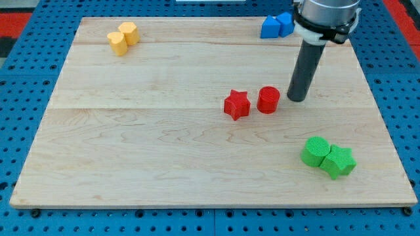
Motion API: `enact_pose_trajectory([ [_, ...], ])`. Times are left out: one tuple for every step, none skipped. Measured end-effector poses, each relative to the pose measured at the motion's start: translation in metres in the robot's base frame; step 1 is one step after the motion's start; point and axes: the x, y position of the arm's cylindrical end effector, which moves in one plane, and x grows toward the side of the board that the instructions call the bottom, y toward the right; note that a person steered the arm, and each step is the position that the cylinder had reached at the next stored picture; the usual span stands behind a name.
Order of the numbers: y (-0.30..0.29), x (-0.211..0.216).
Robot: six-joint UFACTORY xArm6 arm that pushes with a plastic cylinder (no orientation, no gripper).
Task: Keep arm below red blocks
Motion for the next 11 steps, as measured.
enact_pose_trajectory([
  [-0.067,0.004],
  [-0.112,0.011],
  [-0.078,0.059],
  [-0.151,0.106],
  [-0.246,0.095],
  [-0.242,0.071],
  [-0.209,0.072],
  [-0.196,0.069],
  [-0.154,0.069],
  [-0.135,0.061],
  [-0.134,0.041],
])
